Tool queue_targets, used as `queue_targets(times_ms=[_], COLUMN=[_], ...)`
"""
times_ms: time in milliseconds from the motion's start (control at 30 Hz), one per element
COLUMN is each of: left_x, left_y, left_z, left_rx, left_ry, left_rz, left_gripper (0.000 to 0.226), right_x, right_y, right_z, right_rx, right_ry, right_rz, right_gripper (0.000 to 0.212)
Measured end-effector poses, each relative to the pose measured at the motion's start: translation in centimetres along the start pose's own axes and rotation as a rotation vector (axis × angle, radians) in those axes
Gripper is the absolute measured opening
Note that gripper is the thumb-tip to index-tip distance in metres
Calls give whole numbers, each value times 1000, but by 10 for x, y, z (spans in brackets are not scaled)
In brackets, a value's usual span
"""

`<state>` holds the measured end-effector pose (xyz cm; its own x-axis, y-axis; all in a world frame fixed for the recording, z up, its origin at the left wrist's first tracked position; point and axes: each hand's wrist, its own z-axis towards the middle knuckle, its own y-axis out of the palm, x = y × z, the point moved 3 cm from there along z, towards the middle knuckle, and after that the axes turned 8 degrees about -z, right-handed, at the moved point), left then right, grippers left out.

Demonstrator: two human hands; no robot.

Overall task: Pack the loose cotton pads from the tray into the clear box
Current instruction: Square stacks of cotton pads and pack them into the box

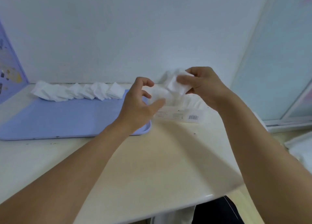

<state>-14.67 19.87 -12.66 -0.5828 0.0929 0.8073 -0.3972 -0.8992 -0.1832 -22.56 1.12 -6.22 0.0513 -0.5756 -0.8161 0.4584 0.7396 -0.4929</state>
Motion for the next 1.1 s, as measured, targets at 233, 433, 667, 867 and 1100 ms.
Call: queue_targets(times_ms=[233, 433, 667, 867, 1100], left_x=[-34, -25, -22, -12, -11], left_y=[13, 17, 29, 36, 44], left_z=[-5, -7, -8, -12, -13], left_rx=[-253, -298, -350, -338, -337], left_ry=[193, 180, 68, 41, 53], left_rz=[502, 588, 676, 741, 795], left_gripper=[28, 21, 49, 46, 46], right_x=[45, 39, 39, 33, 38], right_y=[-23, -7, -1, 3, -4], right_z=[-16, 0, 1, 12, 17], right_rx=[45, 5, -113, -143, -86], right_ry=[509, 406, 304, 273, 362], right_rz=[-89, -641, -1130, -1336, -1371], right_gripper=[23, 34, 53, 23, 13])
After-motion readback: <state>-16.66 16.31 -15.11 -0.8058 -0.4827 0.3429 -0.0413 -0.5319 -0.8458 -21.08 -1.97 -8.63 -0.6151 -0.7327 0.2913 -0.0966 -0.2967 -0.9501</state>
